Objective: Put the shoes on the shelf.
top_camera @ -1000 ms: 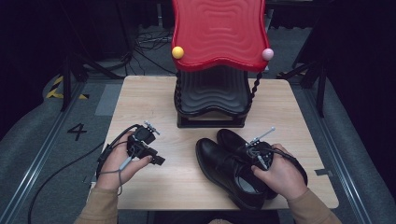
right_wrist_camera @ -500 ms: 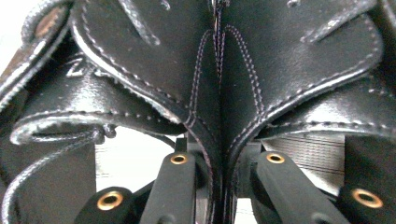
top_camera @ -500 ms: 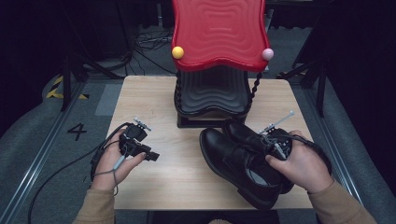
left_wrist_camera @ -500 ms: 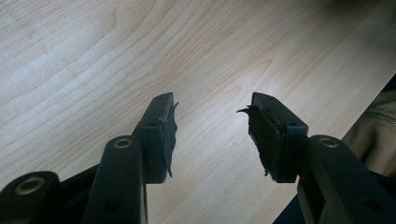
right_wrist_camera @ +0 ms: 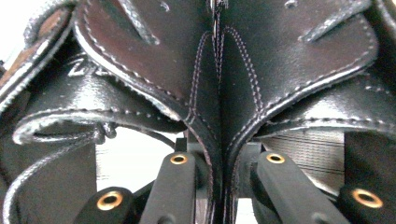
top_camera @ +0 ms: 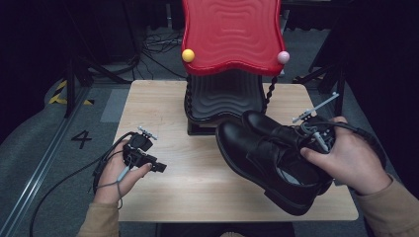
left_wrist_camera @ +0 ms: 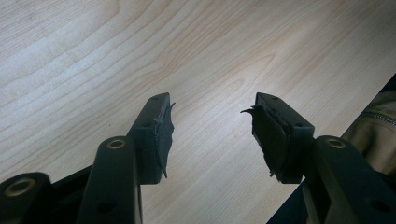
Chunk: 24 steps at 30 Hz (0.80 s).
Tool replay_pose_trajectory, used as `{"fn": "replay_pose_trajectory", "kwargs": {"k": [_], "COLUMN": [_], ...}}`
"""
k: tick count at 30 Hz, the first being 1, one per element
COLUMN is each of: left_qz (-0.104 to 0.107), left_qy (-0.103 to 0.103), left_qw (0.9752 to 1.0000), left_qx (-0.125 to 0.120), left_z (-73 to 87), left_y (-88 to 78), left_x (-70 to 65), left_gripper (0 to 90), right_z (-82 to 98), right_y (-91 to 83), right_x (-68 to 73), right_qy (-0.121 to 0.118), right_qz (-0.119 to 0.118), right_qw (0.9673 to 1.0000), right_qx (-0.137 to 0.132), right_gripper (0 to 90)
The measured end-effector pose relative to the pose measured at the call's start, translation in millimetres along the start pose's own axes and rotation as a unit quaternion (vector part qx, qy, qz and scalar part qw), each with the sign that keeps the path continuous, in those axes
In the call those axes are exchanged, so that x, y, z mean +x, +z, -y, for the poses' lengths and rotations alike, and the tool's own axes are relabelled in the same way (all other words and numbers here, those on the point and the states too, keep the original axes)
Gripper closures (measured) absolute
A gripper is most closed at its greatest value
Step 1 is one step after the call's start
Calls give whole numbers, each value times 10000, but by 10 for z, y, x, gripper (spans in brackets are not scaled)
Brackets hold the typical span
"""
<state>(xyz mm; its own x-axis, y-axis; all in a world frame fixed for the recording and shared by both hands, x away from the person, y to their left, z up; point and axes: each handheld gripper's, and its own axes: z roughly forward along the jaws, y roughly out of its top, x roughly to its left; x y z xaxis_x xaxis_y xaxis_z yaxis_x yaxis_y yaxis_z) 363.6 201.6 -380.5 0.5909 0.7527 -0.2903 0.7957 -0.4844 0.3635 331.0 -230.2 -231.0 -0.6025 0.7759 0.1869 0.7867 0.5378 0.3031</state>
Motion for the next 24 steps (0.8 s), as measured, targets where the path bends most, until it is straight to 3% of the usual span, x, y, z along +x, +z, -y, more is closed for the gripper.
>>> {"fn": "replay_pose_trajectory", "kwargs": {"k": [5,13,24], "left_qz": [-26,-34,-264], "left_qy": [-35,-20,-322], "left_qw": [10000,10000,9991], "left_qx": [-29,-39,-93], "left_z": [3,-6,143], "left_y": [-8,21,-19], "left_x": [33,30,87], "left_gripper": [469,453,417], "right_z": [-39,-166,-517], "right_y": [-321,-636,-1134], "right_x": [124,204,321], "right_qy": [-131,-177,-212], "right_qz": [207,243,338], "right_qw": [9995,9988,9944], "right_qx": [-214,-385,-980], "right_gripper": [817,817,817]}}
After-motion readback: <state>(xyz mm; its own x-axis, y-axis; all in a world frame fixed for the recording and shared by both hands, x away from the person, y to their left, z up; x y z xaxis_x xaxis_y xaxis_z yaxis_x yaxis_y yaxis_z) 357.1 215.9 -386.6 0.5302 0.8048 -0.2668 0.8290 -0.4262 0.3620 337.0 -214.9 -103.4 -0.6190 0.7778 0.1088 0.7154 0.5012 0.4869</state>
